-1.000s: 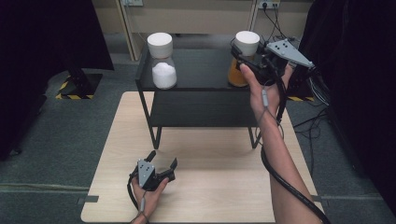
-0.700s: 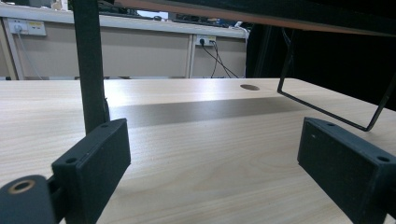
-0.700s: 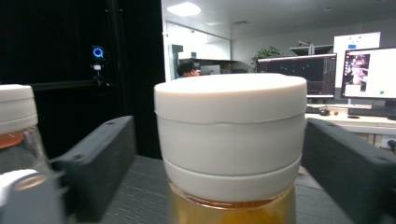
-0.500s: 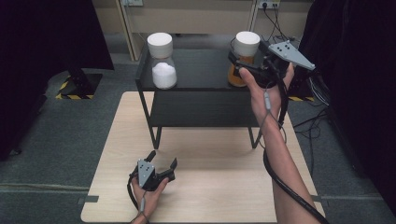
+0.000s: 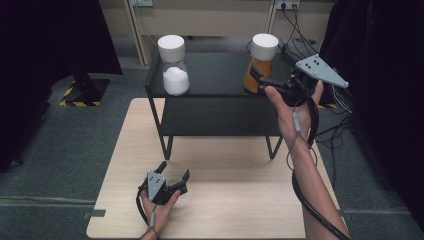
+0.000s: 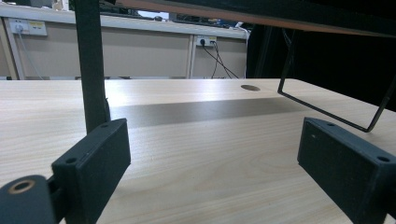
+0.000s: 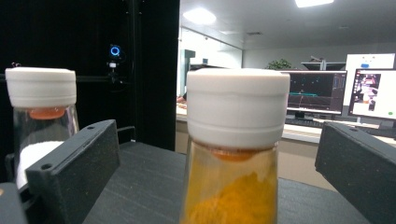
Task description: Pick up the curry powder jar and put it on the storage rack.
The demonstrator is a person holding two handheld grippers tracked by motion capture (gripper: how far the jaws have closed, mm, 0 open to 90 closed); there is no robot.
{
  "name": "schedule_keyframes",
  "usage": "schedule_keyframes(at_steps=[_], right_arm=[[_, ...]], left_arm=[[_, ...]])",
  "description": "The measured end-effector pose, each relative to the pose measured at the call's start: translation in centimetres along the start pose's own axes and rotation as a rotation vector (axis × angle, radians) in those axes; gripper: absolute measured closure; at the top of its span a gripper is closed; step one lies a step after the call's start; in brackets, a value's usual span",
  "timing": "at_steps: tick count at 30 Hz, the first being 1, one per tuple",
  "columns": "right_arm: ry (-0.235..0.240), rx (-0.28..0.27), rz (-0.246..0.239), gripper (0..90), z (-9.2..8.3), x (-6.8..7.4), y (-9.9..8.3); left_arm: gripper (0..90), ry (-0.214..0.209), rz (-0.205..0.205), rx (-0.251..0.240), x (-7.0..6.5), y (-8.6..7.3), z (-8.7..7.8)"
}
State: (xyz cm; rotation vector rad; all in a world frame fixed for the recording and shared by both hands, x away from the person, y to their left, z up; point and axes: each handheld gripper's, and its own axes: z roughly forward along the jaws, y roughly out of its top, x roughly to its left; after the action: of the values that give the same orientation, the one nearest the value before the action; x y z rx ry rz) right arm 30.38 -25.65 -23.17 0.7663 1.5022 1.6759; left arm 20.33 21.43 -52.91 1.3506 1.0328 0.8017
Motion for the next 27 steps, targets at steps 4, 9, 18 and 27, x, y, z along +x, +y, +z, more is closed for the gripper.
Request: schedule_keyframes(at_steps=[4, 9, 18, 27], right_arm=[[0.009, 0.004, -0.001, 0.5, -0.7, -0.1, -0.8], [0.01, 0.006, 0.011, 0.5, -1.2, -0.4, -1.6], [0.016, -0.001, 0.008, 0.5, -2.7, -0.5, -2.9], [0.022, 0.005, 0.001, 0.5, -4.0, -0.4, -4.5]], left_arm=[[8.9, 0.0, -0.001, 0.0, 0.0, 0.0, 0.0], [8.9, -0.001, 0.0, -0.001, 0.0, 0.0, 0.0], [8.9, 0.0, 0.001, -0.001, 0.0, 0.0, 0.0], [8.9, 0.001, 0.001, -0.002, 0.0, 0.0, 0.0]])
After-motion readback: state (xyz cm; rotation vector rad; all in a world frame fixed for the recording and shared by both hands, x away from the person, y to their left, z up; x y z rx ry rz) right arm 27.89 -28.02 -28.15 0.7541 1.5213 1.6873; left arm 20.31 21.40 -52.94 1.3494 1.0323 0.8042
